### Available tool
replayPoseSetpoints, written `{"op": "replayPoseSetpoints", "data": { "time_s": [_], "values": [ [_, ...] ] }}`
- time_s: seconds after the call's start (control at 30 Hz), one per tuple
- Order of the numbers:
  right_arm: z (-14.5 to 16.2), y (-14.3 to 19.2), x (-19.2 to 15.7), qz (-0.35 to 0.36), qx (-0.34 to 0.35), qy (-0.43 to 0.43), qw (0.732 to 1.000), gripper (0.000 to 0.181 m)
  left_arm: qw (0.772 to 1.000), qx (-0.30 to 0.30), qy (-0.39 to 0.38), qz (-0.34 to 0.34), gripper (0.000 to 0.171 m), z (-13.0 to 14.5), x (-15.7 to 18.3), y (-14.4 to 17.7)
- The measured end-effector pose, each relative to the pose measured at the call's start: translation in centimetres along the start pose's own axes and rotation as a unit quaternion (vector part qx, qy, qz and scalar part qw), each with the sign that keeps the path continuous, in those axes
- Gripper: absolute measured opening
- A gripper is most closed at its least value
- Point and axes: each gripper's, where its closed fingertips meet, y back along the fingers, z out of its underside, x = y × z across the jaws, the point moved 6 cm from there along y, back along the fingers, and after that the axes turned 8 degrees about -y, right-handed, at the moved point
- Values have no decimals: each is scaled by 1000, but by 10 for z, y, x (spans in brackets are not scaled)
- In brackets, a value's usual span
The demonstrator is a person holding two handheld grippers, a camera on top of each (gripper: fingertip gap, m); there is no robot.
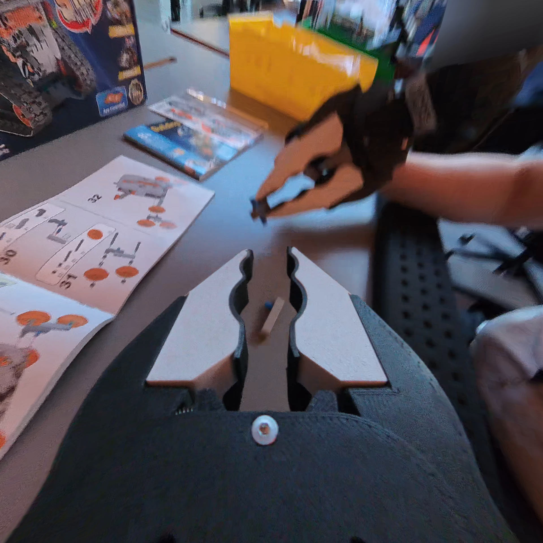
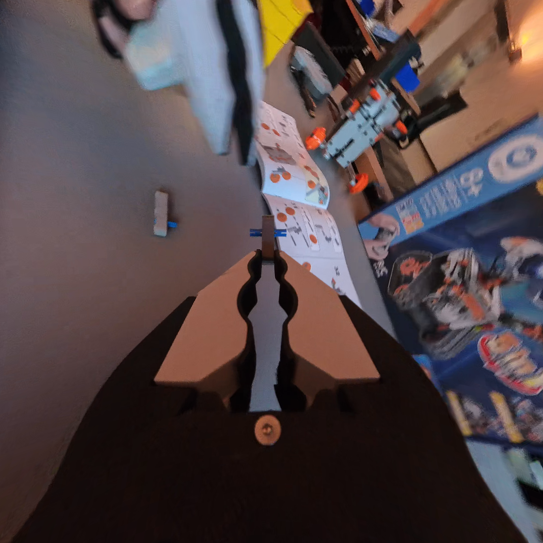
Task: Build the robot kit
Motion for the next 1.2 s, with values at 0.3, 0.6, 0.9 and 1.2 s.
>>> {"op": "replayPoseSetpoints", "data": {
  "time_s": [0.3, 0.6, 0.9, 1.2],
  "values": [
    [-2, 2, -16, -66, -55, 217, 972, 6, 989, -21, 106, 99, 17, -2, -10, -45],
    [7, 14, -6, -109, -105, 277, 949, 6, 982, -90, 48, 156, 7, -5, -11, -75],
    [-8, 2, 15, -155, -137, 317, 926, 7, 990, -54, 14, 131, 4, -14, -23, -66],
    [-29, -5, 15, -187, -124, 378, 898, 6, 982, -18, 63, 178, 3, -17, -26, -47]
  ]
}}
